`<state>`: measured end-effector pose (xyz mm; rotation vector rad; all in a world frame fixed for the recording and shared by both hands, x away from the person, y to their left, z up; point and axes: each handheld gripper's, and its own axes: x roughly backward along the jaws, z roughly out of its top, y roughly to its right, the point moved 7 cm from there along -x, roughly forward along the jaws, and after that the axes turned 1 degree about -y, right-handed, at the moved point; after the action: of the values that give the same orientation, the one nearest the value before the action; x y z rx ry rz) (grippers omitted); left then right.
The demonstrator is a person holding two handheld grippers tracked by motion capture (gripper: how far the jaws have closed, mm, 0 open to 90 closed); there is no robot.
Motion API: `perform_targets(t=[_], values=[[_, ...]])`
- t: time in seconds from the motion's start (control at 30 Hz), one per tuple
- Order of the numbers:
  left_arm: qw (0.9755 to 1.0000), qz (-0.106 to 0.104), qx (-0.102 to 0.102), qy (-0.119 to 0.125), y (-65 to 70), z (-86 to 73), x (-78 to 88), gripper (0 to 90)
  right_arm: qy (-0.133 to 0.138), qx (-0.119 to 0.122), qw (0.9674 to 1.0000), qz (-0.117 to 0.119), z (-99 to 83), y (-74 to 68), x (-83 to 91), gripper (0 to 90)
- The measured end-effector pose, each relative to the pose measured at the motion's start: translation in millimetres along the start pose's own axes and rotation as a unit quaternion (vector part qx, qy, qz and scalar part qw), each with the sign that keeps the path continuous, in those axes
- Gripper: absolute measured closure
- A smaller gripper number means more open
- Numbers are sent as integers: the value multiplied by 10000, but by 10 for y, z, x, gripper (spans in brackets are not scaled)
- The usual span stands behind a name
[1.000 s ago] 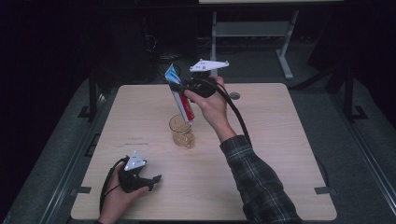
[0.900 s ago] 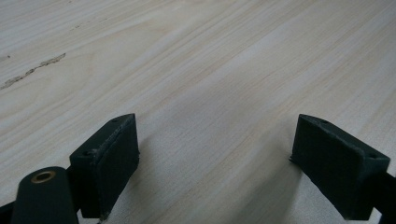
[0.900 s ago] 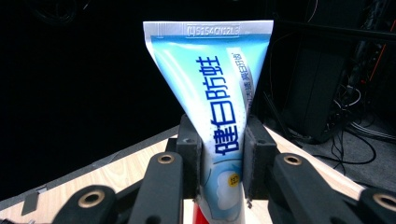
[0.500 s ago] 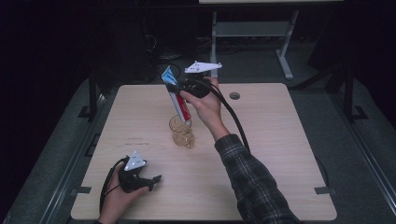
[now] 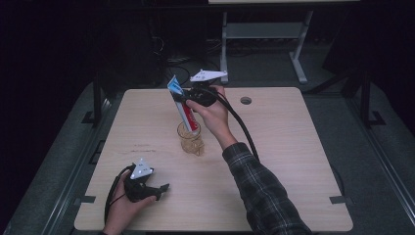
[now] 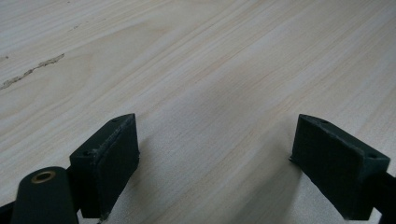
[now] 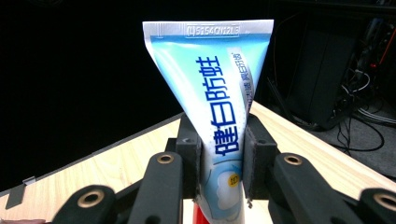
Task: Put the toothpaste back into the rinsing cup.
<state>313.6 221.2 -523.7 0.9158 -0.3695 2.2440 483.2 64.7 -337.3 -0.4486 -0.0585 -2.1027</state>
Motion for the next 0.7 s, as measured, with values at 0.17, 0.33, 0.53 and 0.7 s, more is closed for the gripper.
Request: perform_targets(t=[0.17,0.33,0.53,0.7], values=[[10000,-2,6,6,1,1,0,136,-72,-9,10000,33,-60,-10,-48,717],[10000,-9,12,6,3,1,-1,136,-124,-29,9999,42,-118,0,-76,717],[10000,-5,9,5,2,1,0,137,-163,-55,9998,49,-185,2,-93,717],[10000,0,6,6,1,1,0,137,-239,-53,9997,77,-254,-7,-122,717]])
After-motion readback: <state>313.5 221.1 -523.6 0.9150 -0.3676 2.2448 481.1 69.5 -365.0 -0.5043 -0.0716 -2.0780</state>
